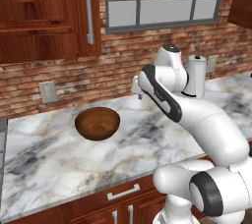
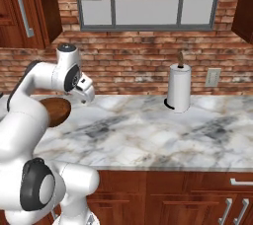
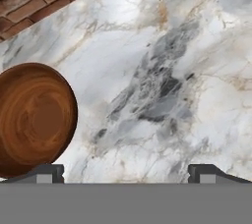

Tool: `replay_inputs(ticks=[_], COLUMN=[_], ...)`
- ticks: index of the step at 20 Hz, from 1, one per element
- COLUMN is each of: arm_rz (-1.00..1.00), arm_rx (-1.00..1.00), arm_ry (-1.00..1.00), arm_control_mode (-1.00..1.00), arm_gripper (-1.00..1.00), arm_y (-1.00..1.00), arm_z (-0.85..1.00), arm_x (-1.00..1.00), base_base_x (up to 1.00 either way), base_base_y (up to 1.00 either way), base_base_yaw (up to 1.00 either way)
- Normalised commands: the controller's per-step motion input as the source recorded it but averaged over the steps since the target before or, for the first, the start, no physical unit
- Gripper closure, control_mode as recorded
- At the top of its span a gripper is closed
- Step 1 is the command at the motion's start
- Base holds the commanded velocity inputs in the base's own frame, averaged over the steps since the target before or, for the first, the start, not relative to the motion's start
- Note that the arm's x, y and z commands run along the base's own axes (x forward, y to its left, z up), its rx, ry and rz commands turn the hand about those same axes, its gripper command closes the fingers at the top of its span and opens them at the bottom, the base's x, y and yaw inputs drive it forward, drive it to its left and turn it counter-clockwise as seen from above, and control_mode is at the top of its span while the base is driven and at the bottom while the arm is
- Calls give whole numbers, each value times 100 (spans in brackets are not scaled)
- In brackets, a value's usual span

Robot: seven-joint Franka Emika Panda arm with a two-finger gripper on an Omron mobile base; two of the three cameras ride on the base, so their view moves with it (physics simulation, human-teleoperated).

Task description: Pick the cup and bowl from the counter and place them on the counter next to the sink.

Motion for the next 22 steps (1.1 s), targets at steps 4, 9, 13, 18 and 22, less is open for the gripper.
replay_inputs(ticks=[4,9,13,18,22], arm_rz=[-11,0,0,1,1], arm_rx=[0,0,1,1,0], arm_ry=[0,0,0,2,10], arm_control_mode=[-100,-100,-100,-100,-100], arm_gripper=[-100,-100,-100,-100,-100], arm_y=[47,33,14,15,17], arm_z=[-33,-23,-17,-11,-6], arm_x=[0,2,0,19,42], base_base_x=[0,0,0,0,0], base_base_y=[0,0,0,0,0], base_base_yaw=[0,0,0,0,0])
